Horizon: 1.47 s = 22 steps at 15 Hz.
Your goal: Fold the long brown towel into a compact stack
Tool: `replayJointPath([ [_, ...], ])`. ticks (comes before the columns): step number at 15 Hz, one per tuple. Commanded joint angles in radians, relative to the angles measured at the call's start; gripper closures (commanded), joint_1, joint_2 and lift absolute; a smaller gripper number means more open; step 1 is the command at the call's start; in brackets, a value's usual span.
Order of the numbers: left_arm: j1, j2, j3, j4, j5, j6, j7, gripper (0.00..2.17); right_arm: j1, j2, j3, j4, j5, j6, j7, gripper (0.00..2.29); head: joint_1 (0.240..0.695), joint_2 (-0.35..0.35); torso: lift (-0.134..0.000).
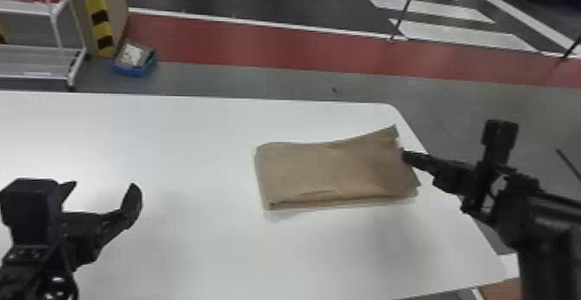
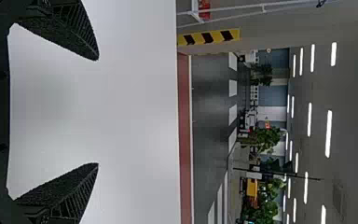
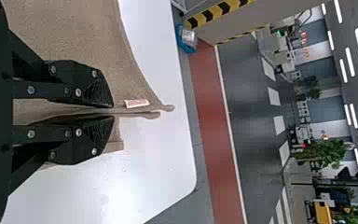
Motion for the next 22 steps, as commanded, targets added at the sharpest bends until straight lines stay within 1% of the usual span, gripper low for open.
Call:
replayJointPath([
  [1,0.000,0.001,-0.004,-0.001,-0.006,0.000,0.000,0.07,0.003,0.012,-0.001,0.020,0.034,-0.004,-0.037,0.00,0.695,-0.276,-0.125],
  [3,-0.002,-0.001,-0.007,0.000,-0.007,0.000,0.000,0.07,0.017,0.020,-0.026,-0.006,0.028,-0.004,-0.054,0.04,0.695,-0.293,-0.125],
  [5,-0.010,-0.001,-0.031,-0.001,-0.012,0.000,0.003,0.07,0.052,0.032,-0.041,-0.066,0.010,-0.019,-0.056,0.04,0.695,-0.303,-0.125],
  [6,-0.017,-0.002,-0.057,0.002,-0.012,0.000,0.005,0.07,0.083,0.037,-0.046,-0.092,-0.010,-0.050,-0.056,0.04,0.695,-0.306,-0.125],
  [7,-0.034,-0.004,-0.097,0.016,-0.001,-0.018,0.025,0.07,0.118,0.055,-0.057,-0.103,-0.019,-0.124,-0.057,0.04,0.695,-0.316,-0.125],
  [8,-0.046,-0.004,-0.133,0.036,0.006,-0.055,0.045,0.07,0.129,0.069,-0.069,-0.103,-0.018,-0.160,-0.059,0.05,0.695,-0.325,-0.125],
  [9,-0.065,-0.006,-0.180,0.071,0.023,-0.135,0.072,0.07,0.145,0.084,-0.086,-0.100,-0.007,-0.170,-0.060,0.05,0.695,-0.334,-0.125],
  [10,-0.092,-0.007,-0.214,0.112,0.069,-0.199,0.085,0.10,0.176,0.103,-0.107,-0.102,-0.001,-0.200,-0.085,0.09,0.695,-0.349,-0.125],
  [11,-0.129,-0.009,-0.254,0.158,0.120,-0.227,0.101,0.16,0.214,0.110,-0.127,-0.102,-0.009,-0.262,-0.120,0.09,0.695,-0.350,-0.125],
  [12,-0.158,-0.012,-0.284,0.187,0.157,-0.236,0.109,0.21,0.239,0.120,-0.156,-0.095,-0.033,-0.305,-0.135,0.09,0.695,-0.350,-0.125],
  [13,-0.178,-0.022,-0.310,0.212,0.197,-0.264,0.108,0.28,0.265,0.138,-0.204,-0.092,-0.071,-0.338,-0.137,0.09,0.695,-0.350,-0.125],
  [14,-0.191,-0.033,-0.329,0.227,0.224,-0.273,0.101,0.34,0.300,0.149,-0.236,-0.092,-0.104,-0.394,-0.137,0.09,0.695,-0.350,-0.125],
  [16,-0.223,-0.042,-0.379,0.258,0.272,-0.270,0.109,0.53,0.348,0.169,-0.265,-0.092,-0.136,-0.467,-0.137,0.09,0.695,-0.350,-0.125],
  [17,-0.235,-0.050,-0.396,0.281,0.292,-0.267,0.100,0.54,0.374,0.179,-0.265,-0.089,-0.150,-0.513,-0.135,0.09,0.695,-0.350,-0.125],
  [19,-0.281,-0.067,-0.478,0.359,0.270,-0.261,0.111,0.53,0.414,0.206,-0.265,-0.089,-0.187,-0.581,-0.132,0.09,0.695,-0.350,-0.125],
  [20,-0.298,-0.090,-0.502,0.411,0.256,-0.261,0.111,0.43,0.422,0.219,-0.265,-0.089,-0.190,-0.602,-0.132,0.09,0.695,-0.350,-0.125],
  [21,-0.310,-0.109,-0.508,0.450,0.233,-0.261,0.111,0.29,0.423,0.225,-0.262,-0.086,-0.188,-0.608,-0.129,0.09,0.695,-0.350,-0.125],
  [22,-0.315,-0.109,-0.510,0.477,0.209,-0.258,0.111,0.26,0.428,0.225,-0.253,-0.082,-0.188,-0.608,-0.126,0.09,0.695,-0.350,-0.125],
])
